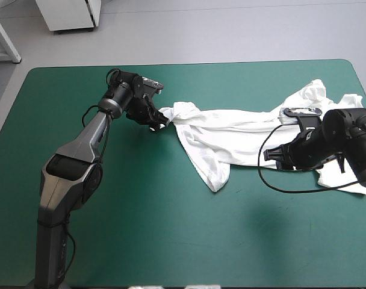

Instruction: Fold the cloth

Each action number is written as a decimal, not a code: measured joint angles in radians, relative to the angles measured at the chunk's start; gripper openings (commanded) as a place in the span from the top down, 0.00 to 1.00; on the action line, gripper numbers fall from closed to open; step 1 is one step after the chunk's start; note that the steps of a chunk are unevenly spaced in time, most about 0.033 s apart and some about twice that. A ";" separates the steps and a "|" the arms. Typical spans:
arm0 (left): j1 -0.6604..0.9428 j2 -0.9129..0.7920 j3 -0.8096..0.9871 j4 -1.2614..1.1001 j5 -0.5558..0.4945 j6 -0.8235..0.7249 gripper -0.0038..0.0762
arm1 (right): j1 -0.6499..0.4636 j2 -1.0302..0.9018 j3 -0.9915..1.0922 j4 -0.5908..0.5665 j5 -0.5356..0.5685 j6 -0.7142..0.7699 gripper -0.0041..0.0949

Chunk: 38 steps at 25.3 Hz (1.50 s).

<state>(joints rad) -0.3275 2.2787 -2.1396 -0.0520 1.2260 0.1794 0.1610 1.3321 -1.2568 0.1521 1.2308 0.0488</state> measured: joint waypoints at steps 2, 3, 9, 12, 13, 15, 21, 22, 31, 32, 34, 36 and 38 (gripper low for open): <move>-0.005 0.010 -0.001 -0.003 -0.005 0.004 0.43 | 0.000 0.000 0.000 0.000 -0.002 0.000 0.51; -0.006 0.015 -0.002 -0.007 -0.008 0.004 0.45 | 0.000 0.000 0.000 0.000 -0.002 0.000 0.51; -0.006 0.042 -0.016 -0.019 -0.008 0.014 0.76 | 0.000 0.000 0.000 0.000 -0.003 0.000 0.51; -0.009 0.045 -0.020 -0.025 -0.016 0.039 0.96 | 0.000 0.000 0.000 0.000 -0.003 0.000 0.51; -0.013 0.046 -0.020 -0.027 -0.018 0.050 0.96 | 0.000 0.000 0.000 0.000 -0.003 0.000 0.51; -0.020 0.046 -0.020 -0.027 -0.020 0.065 0.96 | 0.000 0.000 0.000 0.004 -0.003 -0.005 0.51; -0.023 0.047 -0.021 -0.027 -0.020 0.071 0.96 | 0.019 0.000 0.000 0.047 -0.010 -0.013 0.51; -0.023 0.047 -0.021 -0.027 -0.020 0.071 0.96 | 0.031 0.000 0.000 0.050 -0.014 -0.013 0.51; -0.024 0.047 -0.021 -0.029 -0.021 0.074 0.96 | 0.408 0.187 -0.015 0.004 -0.113 -0.001 0.34; -0.024 0.047 -0.021 -0.029 -0.021 0.074 0.96 | 0.426 0.227 -0.034 -0.003 -0.117 -0.003 0.34; -0.024 0.047 -0.021 -0.029 -0.021 0.074 0.96 | 0.450 0.287 -0.065 -0.031 -0.129 -0.002 0.34; -0.024 0.047 -0.021 -0.029 -0.021 0.074 0.96 | 0.459 0.319 -0.072 -0.047 -0.146 -0.001 0.35; -0.024 0.047 -0.021 -0.029 -0.021 0.074 0.96 | 0.465 0.355 -0.075 -0.054 -0.176 -0.001 0.35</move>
<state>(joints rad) -0.3518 2.3257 -2.1604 -0.0809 1.2048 0.2538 0.6263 1.6870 -1.3314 0.0977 1.0553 0.0477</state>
